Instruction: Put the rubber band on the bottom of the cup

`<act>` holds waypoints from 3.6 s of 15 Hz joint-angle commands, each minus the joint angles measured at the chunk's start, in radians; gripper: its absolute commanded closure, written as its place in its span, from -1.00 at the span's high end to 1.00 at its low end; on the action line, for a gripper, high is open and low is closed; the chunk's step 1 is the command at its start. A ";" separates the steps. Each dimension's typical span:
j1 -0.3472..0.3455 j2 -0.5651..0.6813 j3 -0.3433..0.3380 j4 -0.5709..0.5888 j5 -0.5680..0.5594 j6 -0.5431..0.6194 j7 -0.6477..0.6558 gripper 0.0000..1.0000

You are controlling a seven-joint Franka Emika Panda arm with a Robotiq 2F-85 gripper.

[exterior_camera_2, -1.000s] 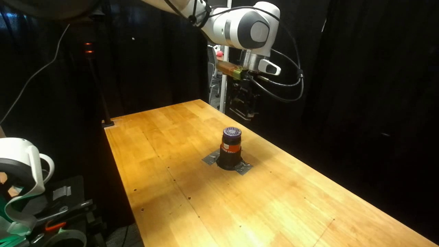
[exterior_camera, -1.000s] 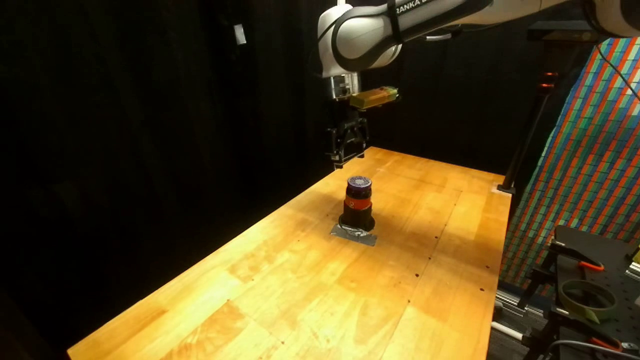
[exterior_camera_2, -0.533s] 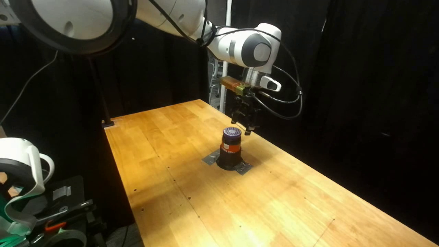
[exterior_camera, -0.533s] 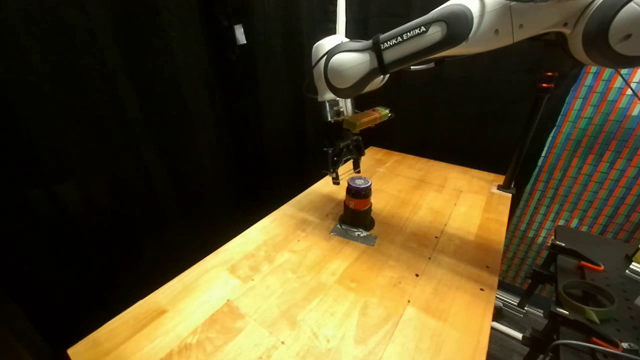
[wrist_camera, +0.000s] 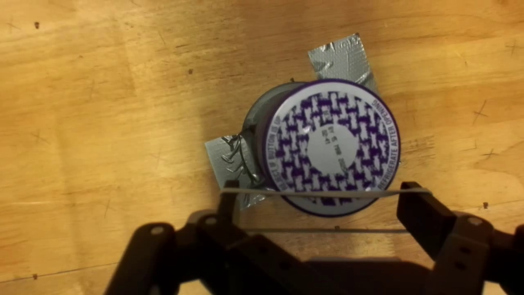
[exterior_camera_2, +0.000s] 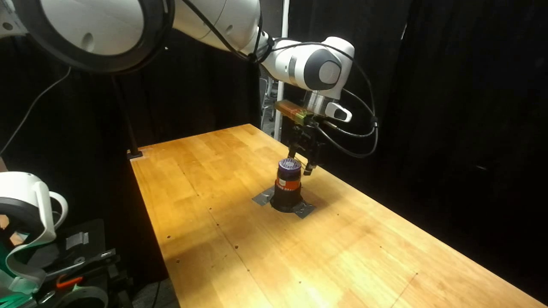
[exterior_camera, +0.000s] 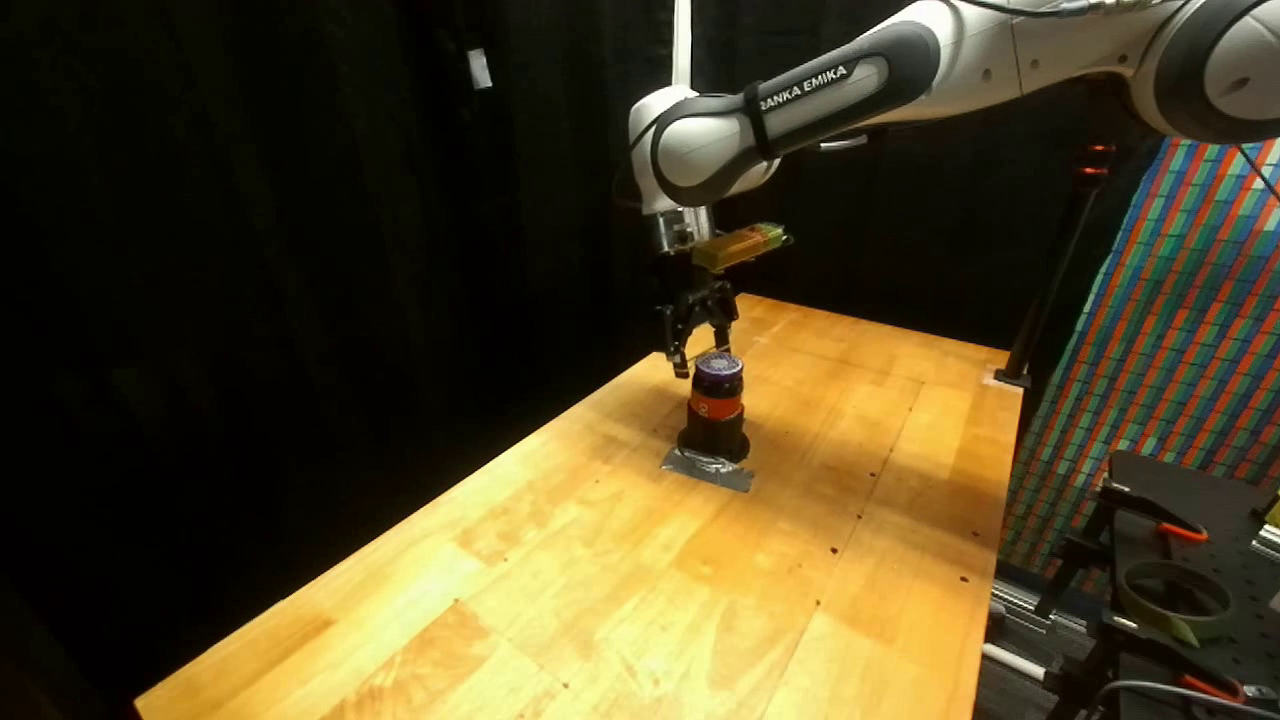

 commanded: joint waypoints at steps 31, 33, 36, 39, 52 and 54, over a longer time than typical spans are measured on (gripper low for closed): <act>0.013 -0.544 0.021 -1.026 0.110 0.854 0.033 -1.00; 0.028 -0.557 0.019 -1.074 0.083 0.984 0.029 -0.97; 0.040 -0.568 0.017 -1.145 0.059 1.157 0.017 -1.00; 0.058 -0.578 -0.004 -1.220 0.023 1.292 0.020 -0.99; 0.018 -0.644 0.033 -1.476 0.025 1.728 -0.077 -0.99; 0.006 -0.644 0.048 -1.509 0.015 1.831 -0.086 -0.99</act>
